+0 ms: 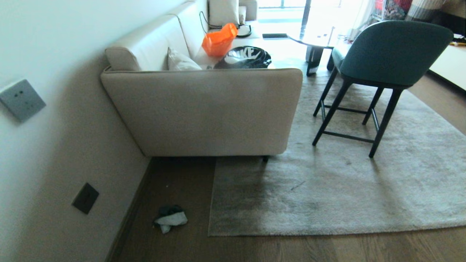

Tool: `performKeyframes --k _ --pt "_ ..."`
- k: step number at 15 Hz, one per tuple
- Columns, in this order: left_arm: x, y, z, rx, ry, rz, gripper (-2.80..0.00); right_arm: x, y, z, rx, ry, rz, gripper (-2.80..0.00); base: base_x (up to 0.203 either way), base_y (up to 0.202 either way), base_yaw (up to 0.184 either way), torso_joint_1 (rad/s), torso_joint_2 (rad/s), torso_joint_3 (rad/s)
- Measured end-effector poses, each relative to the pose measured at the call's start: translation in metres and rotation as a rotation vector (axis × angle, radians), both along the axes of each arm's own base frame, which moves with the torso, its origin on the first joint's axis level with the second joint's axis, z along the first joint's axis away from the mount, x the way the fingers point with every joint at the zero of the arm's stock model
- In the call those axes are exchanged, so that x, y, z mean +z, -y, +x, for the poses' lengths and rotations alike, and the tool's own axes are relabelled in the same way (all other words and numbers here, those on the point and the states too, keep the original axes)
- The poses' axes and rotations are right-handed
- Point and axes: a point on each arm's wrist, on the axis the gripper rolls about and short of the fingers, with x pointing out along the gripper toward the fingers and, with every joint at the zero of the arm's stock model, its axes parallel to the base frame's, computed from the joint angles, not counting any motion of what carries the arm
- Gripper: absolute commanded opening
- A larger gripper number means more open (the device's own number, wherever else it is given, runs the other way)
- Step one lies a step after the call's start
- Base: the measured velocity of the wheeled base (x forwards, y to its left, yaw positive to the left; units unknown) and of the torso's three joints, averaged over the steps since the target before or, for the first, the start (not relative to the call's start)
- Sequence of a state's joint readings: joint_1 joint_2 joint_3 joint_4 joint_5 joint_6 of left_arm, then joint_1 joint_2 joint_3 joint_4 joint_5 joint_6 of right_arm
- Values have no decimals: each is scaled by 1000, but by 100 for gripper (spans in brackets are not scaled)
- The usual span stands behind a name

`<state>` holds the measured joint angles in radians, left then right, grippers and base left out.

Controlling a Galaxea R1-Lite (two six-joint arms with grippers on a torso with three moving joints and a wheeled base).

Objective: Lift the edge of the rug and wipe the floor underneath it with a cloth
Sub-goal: Pick up the rag

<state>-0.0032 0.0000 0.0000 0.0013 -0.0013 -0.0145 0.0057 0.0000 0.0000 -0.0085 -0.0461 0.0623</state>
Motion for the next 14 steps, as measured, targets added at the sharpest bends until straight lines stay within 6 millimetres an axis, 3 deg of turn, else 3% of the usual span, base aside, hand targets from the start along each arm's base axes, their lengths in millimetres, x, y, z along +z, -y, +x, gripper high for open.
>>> performKeyframes --k 14 --pt "0 0 0 -2 0 36 -280 0 0 0 0 0 0 -280 0 0 0 4 3 -201"
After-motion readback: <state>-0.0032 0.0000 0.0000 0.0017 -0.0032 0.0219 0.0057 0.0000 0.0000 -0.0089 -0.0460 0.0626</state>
